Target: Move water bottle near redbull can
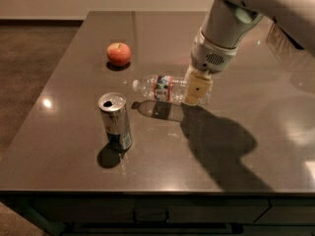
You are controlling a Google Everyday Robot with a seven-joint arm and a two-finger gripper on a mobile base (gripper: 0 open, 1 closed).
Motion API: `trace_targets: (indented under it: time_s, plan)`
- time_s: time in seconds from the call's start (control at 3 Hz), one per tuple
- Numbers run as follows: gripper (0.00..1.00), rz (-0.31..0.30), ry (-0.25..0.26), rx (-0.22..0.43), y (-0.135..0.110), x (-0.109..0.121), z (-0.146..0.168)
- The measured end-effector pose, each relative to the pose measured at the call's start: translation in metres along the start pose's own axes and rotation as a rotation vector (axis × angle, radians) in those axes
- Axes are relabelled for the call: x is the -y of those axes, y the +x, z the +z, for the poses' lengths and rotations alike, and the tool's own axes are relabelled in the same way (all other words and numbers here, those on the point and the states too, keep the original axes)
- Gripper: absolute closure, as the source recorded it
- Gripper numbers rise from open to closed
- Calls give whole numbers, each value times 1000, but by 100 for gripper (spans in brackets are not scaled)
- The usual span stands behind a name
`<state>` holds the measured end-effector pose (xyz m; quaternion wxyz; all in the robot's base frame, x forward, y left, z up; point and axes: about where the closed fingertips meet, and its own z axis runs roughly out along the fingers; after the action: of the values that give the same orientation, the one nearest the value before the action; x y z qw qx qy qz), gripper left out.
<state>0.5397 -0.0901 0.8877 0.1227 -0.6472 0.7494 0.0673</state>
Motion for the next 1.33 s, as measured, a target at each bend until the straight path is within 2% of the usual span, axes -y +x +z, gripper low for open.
trace_targets:
  time_s: [1.0,1.33]
  plan:
    - [100,-71,-84,17,-55,-48,26]
    - [100,-88,-91,12,-64,-59,28]
